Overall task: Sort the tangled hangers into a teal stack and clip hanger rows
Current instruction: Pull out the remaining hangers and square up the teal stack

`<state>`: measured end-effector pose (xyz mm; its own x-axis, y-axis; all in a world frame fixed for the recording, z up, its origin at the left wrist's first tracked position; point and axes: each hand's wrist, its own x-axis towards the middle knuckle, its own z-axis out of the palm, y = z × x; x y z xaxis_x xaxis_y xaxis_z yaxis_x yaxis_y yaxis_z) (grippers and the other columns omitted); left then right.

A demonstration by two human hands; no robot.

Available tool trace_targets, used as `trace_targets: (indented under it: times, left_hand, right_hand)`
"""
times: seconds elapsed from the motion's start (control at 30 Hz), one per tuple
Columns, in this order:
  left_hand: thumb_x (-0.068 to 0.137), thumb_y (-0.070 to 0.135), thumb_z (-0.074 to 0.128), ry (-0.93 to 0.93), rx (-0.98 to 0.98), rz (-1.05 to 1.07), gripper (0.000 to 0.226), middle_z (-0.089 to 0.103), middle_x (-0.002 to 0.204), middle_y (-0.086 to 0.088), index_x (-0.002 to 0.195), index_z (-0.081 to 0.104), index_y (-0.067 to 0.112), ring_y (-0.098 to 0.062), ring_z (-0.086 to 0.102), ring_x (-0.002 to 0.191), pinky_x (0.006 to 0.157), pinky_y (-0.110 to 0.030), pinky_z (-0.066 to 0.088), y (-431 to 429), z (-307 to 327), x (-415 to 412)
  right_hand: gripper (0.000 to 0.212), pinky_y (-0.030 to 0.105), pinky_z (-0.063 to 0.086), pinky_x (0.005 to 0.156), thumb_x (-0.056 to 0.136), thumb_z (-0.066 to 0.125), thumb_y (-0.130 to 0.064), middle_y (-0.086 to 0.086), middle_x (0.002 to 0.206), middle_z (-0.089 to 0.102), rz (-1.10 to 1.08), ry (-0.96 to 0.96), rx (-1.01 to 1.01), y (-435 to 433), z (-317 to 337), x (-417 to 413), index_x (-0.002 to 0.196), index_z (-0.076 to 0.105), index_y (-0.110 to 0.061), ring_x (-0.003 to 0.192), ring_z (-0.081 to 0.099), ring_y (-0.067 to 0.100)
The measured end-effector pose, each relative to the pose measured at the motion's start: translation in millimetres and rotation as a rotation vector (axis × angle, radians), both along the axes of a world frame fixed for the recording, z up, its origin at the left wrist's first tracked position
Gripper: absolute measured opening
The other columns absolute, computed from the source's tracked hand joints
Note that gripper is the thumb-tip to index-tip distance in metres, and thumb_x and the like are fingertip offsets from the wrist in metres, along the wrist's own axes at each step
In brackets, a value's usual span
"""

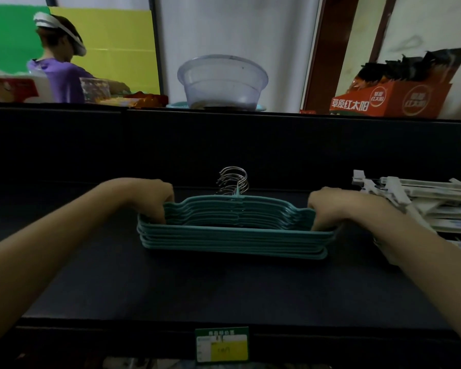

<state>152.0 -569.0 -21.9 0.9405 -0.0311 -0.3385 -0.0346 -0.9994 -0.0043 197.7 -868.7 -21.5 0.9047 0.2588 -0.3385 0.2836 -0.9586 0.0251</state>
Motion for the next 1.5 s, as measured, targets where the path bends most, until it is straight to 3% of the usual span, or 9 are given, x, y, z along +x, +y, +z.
trace_targets:
  times: [0.13, 0.43, 0.57, 0.63, 0.7, 0.8, 1.07, 1.3, 1.5]
  left_hand:
    - [0.083, 0.012, 0.060, -0.095, 0.188, -0.022, 0.030, 0.047, 0.066, 0.003, 0.060, 0.042, 0.018, -0.008, 0.043, 0.057, 0.048, -0.017, 0.037, -8, -12, 9]
    - [0.083, 0.015, 0.061, -0.144, 0.210, -0.102, 0.025, 0.041, 0.068, 0.006, 0.066, 0.043, 0.017, -0.014, 0.046, 0.068, 0.055, -0.020, 0.039, -7, -15, 5]
    - [0.085, 0.014, 0.059, -0.132, 0.233, -0.124, 0.026, 0.038, 0.068, 0.006, 0.066, 0.042, 0.016, -0.015, 0.044, 0.071, 0.054, -0.022, 0.036, -8, -16, 4]
    - [0.085, 0.014, 0.058, -0.113, 0.239, -0.128, 0.025, 0.037, 0.068, 0.006, 0.066, 0.043, 0.015, -0.014, 0.043, 0.069, 0.058, -0.023, 0.037, -9, -14, 4]
    - [0.086, 0.015, 0.058, -0.110, 0.241, -0.139, 0.009, 0.037, 0.069, 0.007, 0.083, 0.052, 0.010, -0.015, 0.044, 0.075, 0.065, -0.025, 0.037, -10, -12, 3]
    - [0.086, 0.017, 0.060, -0.088, 0.216, -0.128, 0.019, 0.049, 0.082, 0.000, 0.099, 0.057, 0.005, -0.016, 0.046, 0.079, 0.067, -0.024, 0.038, -10, -9, 3]
    - [0.082, 0.022, 0.066, -0.032, -0.056, -0.168, 0.019, 0.060, 0.067, 0.012, 0.065, 0.060, 0.025, -0.003, 0.058, 0.064, 0.060, -0.017, 0.048, 8, -1, 4]
    - [0.082, 0.023, 0.067, -0.007, -0.052, -0.160, 0.020, 0.063, 0.072, 0.011, 0.064, 0.059, 0.029, -0.004, 0.061, 0.068, 0.069, -0.024, 0.054, 8, 0, 7]
    - [0.077, 0.023, 0.071, -0.033, -0.009, -0.140, 0.022, 0.061, 0.067, 0.009, 0.059, 0.058, 0.025, -0.004, 0.058, 0.064, 0.058, -0.018, 0.049, 12, 3, 6]
  right_hand:
    - [0.013, 0.031, 0.044, 0.068, 0.085, 0.059, -0.020, 0.003, 0.076, 0.045, 0.046, -0.156, -0.187, 11, -7, -3, 0.093, 0.053, -0.011, 0.080, 0.052, 0.023]
    - [0.024, 0.031, 0.047, 0.069, 0.087, 0.059, -0.018, 0.008, 0.098, 0.055, 0.070, -0.178, -0.256, 12, -10, -9, 0.108, 0.056, -0.006, 0.090, 0.058, 0.024]
    - [0.023, 0.021, 0.041, 0.055, 0.085, 0.063, -0.030, -0.002, 0.075, 0.049, 0.139, -0.096, -0.168, 8, -5, -6, 0.077, 0.052, -0.012, 0.069, 0.051, 0.013]
    - [0.021, 0.021, 0.039, 0.054, 0.082, 0.067, -0.033, -0.006, 0.070, 0.047, 0.179, -0.119, -0.079, 7, -3, -6, 0.081, 0.059, -0.014, 0.069, 0.050, 0.013]
    - [0.023, 0.022, 0.038, 0.054, 0.081, 0.068, -0.032, -0.006, 0.067, 0.046, 0.226, -0.169, -0.070, 7, -4, -4, 0.068, 0.055, -0.018, 0.066, 0.049, 0.012]
    - [0.034, 0.023, 0.039, 0.055, 0.082, 0.068, -0.031, -0.004, 0.066, 0.047, 0.254, -0.151, -0.108, 10, -2, 0, 0.059, 0.044, -0.023, 0.061, 0.045, 0.011]
    - [0.024, 0.021, 0.052, 0.065, 0.080, 0.070, -0.033, -0.008, 0.079, 0.067, 0.262, 0.027, 0.030, 1, 16, -2, 0.097, 0.072, -0.016, 0.073, 0.063, 0.005]
    - [0.025, 0.031, 0.057, 0.079, 0.081, 0.069, -0.031, 0.002, 0.094, 0.072, 0.261, 0.021, 0.009, 3, 17, 1, 0.098, 0.072, -0.013, 0.085, 0.068, 0.013]
    - [0.014, 0.024, 0.051, 0.064, 0.080, 0.070, -0.025, -0.004, 0.077, 0.056, 0.193, -0.003, -0.105, 9, 5, 5, 0.077, 0.058, -0.017, 0.077, 0.059, 0.014]
